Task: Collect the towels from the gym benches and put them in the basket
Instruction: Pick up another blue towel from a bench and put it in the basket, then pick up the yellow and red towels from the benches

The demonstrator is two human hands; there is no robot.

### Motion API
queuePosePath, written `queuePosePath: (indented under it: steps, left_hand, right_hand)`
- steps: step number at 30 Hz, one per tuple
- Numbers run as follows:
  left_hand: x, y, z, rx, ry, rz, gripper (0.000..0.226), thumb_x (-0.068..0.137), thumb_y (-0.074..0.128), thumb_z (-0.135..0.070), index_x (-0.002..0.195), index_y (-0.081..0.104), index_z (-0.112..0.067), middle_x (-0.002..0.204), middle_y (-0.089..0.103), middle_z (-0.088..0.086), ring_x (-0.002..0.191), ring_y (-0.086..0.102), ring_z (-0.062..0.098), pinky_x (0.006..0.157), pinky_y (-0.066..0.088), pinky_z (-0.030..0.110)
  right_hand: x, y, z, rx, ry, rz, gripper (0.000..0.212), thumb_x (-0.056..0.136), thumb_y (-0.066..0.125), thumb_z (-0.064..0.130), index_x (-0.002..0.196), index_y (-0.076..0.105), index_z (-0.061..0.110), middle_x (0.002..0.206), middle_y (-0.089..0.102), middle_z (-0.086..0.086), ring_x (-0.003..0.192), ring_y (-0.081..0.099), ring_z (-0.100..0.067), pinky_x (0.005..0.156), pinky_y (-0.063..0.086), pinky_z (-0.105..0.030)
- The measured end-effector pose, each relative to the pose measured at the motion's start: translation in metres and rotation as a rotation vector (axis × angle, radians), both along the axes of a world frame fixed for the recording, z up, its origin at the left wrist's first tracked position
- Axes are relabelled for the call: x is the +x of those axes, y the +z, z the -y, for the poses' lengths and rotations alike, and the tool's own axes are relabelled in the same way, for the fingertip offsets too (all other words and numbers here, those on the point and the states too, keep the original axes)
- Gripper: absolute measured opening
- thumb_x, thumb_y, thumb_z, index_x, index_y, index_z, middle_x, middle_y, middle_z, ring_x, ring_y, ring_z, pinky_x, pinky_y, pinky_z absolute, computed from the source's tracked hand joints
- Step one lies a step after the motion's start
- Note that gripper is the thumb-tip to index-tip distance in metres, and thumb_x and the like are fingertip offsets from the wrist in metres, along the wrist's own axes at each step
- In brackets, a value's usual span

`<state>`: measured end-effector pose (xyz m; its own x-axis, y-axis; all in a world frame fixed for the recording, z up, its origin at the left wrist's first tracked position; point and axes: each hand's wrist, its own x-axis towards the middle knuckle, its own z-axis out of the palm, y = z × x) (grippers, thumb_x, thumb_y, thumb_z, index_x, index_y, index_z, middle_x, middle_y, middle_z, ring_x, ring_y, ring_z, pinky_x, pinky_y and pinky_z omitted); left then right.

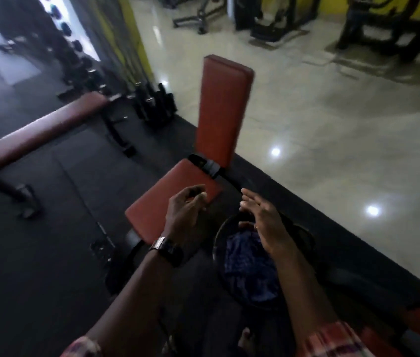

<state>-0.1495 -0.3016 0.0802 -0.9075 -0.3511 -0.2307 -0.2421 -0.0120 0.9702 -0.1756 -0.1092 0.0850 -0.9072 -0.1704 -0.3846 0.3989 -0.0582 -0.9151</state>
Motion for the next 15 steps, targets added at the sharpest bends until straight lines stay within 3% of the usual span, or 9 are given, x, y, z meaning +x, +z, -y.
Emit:
queuePosePath:
  steps: [4,8,12,15]
  left_hand:
    - [0.038,0.033,0.07,0.051,0.2,-0.103,0.012,0.09,0.066,-0.016,0.097,0.073,-0.023,0.092,0.072,0.0,0.087,0.066,0.017,0.08,0.057,0.039]
    - [0.099,0.068,0.151,0.132,0.382,-0.193,0.016,0.091,0.065,-0.025,0.106,0.071,-0.023,0.095,0.072,-0.004,0.091,0.067,0.012,0.075,0.054,0.029]
    - [0.189,0.104,0.247,0.102,0.529,-0.286,0.013,0.095,0.06,-0.024,0.103,0.069,-0.024,0.094,0.07,-0.008,0.09,0.065,0.008,0.075,0.053,0.023]
    - [0.25,0.125,0.308,0.06,0.651,-0.319,0.017,0.095,0.059,-0.026,0.11,0.068,-0.024,0.102,0.071,-0.007,0.094,0.067,0.007,0.08,0.052,0.026]
  right_hand:
    - [0.009,0.036,0.089,-0.061,0.159,-0.097,0.04,0.094,0.056,0.012,0.133,0.058,0.022,0.136,0.057,-0.004,0.116,0.059,-0.018,0.073,0.054,-0.032]
    - [0.036,0.067,0.192,-0.136,0.337,-0.171,0.039,0.094,0.058,0.013,0.13,0.059,0.026,0.132,0.059,0.001,0.111,0.06,-0.012,0.081,0.052,-0.036]
    - [0.098,0.097,0.316,-0.219,0.521,-0.216,0.04,0.092,0.06,0.014,0.13,0.06,0.026,0.128,0.059,0.004,0.112,0.061,-0.012,0.072,0.055,-0.031]
    - [0.149,0.113,0.392,-0.271,0.614,-0.236,0.04,0.092,0.06,0.014,0.131,0.06,0.024,0.126,0.06,0.002,0.113,0.061,-0.015,0.074,0.057,-0.037]
